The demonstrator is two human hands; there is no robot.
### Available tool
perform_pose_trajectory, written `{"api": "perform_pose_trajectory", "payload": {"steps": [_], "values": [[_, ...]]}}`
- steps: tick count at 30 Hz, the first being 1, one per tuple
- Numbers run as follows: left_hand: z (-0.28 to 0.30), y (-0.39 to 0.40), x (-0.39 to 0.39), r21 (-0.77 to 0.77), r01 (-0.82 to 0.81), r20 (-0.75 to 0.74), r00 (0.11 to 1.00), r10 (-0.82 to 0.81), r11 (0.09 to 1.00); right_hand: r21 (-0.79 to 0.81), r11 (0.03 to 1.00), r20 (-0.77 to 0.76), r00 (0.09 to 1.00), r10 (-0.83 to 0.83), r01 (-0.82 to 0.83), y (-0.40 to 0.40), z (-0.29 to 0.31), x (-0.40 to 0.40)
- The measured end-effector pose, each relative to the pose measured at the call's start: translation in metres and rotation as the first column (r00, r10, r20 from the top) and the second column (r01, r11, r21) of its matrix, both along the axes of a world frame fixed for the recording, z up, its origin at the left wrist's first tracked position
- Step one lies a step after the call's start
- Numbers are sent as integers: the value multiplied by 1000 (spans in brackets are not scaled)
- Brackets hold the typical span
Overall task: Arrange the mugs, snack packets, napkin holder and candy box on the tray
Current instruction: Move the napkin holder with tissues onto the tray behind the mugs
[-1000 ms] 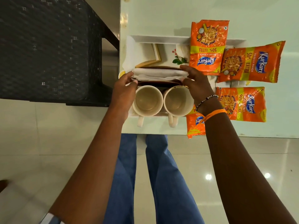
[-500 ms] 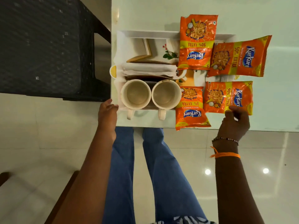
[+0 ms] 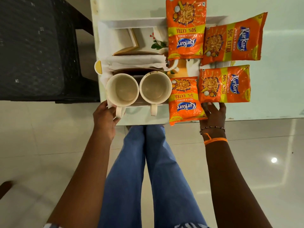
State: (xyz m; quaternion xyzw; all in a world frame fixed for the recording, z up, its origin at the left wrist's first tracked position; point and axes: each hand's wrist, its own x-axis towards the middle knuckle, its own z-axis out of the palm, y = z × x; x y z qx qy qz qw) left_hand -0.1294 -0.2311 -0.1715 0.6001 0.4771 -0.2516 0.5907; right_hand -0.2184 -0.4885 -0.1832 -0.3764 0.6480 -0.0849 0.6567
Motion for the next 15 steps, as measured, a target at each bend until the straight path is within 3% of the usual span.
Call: {"api": "perform_pose_trajectory", "payload": {"steps": [15], "values": [[-4, 11, 3, 8, 91, 66, 994, -91, 996, -64, 998, -30, 999, -15, 14, -10, -12, 5]]}}
